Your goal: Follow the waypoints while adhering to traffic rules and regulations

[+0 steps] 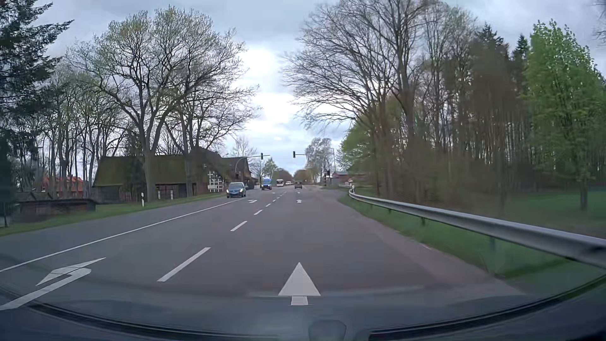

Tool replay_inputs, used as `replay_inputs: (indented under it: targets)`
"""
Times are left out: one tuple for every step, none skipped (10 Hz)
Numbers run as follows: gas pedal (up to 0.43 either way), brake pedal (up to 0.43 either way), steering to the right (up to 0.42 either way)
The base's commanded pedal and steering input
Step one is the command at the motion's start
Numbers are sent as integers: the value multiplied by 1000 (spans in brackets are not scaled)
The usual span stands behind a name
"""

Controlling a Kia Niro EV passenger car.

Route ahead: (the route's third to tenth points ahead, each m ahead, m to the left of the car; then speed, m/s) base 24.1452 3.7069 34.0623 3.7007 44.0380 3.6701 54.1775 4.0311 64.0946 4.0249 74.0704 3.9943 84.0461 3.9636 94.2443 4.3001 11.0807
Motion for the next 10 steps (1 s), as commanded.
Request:
replay_inputs:
  targets:
    - [98,0,-5]
    - [98,0,-5]
    - [98,0,-5]
    - [98,0,-5]
    - [98,0,-4]
    - [98,0,-4]
    - [98,0,-4]
    - [98,0,-4]
    - [98,0,-3]
    - [98,0,-3]
